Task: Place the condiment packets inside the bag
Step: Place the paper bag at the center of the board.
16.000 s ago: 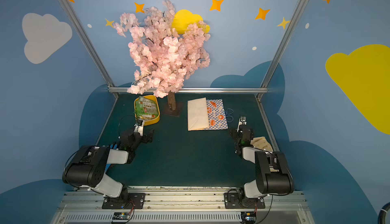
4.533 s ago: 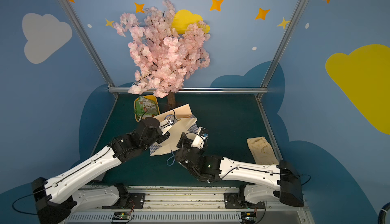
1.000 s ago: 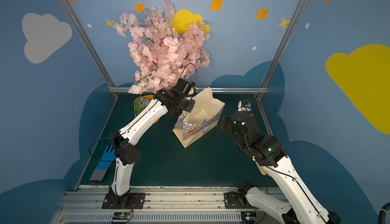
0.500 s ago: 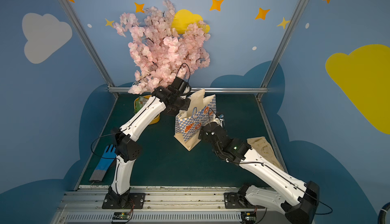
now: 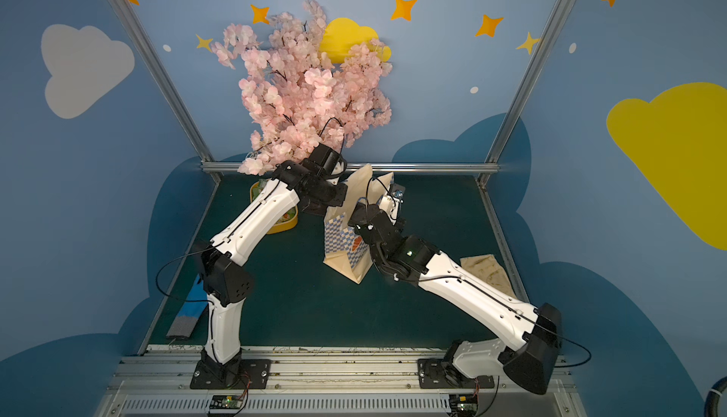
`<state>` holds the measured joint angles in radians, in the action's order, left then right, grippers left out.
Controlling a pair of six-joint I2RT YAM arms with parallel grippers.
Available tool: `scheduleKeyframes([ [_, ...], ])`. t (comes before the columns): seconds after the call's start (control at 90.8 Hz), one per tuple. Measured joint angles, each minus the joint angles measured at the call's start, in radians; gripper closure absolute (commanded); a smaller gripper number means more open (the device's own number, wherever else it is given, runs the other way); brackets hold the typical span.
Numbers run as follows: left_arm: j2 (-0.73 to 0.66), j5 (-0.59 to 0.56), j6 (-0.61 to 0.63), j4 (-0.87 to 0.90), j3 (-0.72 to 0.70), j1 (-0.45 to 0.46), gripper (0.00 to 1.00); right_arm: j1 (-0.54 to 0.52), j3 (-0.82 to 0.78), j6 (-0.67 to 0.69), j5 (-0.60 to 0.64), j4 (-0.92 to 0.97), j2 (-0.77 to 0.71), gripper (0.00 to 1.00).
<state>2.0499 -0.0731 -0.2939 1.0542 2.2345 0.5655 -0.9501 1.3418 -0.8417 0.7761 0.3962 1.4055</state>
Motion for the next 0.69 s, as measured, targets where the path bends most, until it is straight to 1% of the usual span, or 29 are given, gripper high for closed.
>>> scheduleKeyframes([
  [0.077,-0.002,0.004,0.000,0.000,-0.001,0.000,0.97,0.006,0.042,0.000,0.012,0.011,0.052,0.10],
  [0.143,-0.004,0.008,0.000,-0.001,-0.008,0.000,0.97,0.012,0.061,0.004,0.022,0.026,0.079,0.16],
  [0.176,-0.006,0.011,0.000,-0.002,-0.013,-0.001,0.97,0.021,0.063,0.008,0.028,0.031,0.085,0.22],
  [0.308,-0.016,0.016,0.000,-0.008,-0.036,-0.006,0.97,0.086,0.041,0.019,0.025,0.054,0.074,0.52],
  [0.363,-0.019,0.018,0.000,-0.009,-0.038,-0.010,0.97,0.122,0.014,0.022,0.014,0.061,0.054,0.62],
  [0.507,-0.020,0.030,0.001,-0.013,-0.038,-0.016,0.96,0.210,-0.040,0.054,-0.027,0.079,-0.010,0.81],
  [0.573,-0.020,0.050,0.004,-0.017,-0.038,-0.016,0.91,0.242,-0.048,0.066,-0.055,0.082,-0.035,0.84],
  [0.694,-0.019,0.123,0.027,-0.032,-0.038,-0.014,0.83,0.305,-0.068,0.095,-0.136,0.064,-0.072,0.84],
])
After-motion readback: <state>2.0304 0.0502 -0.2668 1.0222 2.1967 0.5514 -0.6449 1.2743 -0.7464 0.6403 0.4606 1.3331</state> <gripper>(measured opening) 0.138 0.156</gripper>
